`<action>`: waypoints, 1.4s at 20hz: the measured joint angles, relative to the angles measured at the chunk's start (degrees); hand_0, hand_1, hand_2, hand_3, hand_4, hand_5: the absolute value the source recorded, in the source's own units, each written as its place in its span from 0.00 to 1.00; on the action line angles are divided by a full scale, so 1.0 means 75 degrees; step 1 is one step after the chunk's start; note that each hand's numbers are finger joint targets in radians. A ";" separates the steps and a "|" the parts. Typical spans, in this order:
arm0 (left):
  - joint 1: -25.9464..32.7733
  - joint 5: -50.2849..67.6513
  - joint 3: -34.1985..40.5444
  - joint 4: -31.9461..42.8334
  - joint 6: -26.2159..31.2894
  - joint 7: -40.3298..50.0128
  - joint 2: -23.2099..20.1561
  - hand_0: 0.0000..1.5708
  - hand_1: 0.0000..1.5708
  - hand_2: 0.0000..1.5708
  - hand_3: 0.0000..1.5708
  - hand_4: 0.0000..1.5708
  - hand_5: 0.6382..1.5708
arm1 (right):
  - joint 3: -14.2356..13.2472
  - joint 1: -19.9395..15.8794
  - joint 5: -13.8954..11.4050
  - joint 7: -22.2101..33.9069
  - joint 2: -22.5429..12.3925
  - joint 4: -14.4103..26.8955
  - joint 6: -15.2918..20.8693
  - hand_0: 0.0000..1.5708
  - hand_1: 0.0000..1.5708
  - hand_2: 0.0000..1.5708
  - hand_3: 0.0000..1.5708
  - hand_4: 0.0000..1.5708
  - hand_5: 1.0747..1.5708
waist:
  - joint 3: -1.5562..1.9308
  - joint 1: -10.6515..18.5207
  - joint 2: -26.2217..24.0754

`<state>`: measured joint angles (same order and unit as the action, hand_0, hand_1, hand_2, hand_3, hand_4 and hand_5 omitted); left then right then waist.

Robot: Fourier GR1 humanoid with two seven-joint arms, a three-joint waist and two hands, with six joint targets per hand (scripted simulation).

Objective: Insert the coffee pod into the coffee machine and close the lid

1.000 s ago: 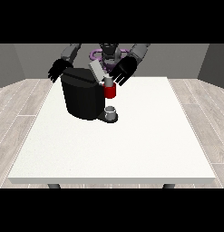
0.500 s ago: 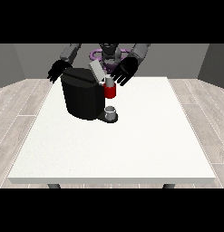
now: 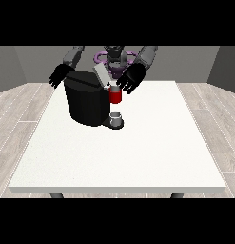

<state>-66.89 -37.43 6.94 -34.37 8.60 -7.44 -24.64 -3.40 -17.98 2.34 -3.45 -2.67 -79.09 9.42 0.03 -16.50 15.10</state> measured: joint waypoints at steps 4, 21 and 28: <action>0.0023 -0.0086 -0.0071 -0.0033 -0.0038 0.0041 0.0119 0.73 0.73 0.75 0.65 0.29 1.00 | -0.0026 -0.0044 -0.0012 -0.0018 -0.0015 0.0081 0.0019 0.00 0.00 0.00 0.00 0.26 1.00 | 0.0003 0.0060 -0.0042; 0.0022 -0.0449 -0.0290 -0.0157 0.0037 -0.0398 -0.0073 0.00 0.00 0.00 0.00 0.00 1.00 | -0.0114 -0.0116 0.0023 -0.0167 -0.0001 0.0201 0.0079 0.00 0.00 0.00 0.00 0.24 1.00 | 0.0016 0.0182 0.0035; 0.0037 -0.0663 -0.0394 -0.0013 0.0394 -0.0443 -0.0342 0.00 0.00 0.00 0.00 0.00 1.00 | 0.0083 0.0088 -0.0069 -0.0085 0.0073 0.0083 0.0071 0.00 0.00 0.00 0.00 0.24 1.00 | 0.0008 0.0057 -0.0093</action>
<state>-66.61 -42.40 3.99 -34.47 11.55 -10.77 -27.20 -2.78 -17.32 1.83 -4.09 -2.12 -78.46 9.95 0.09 -16.07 14.40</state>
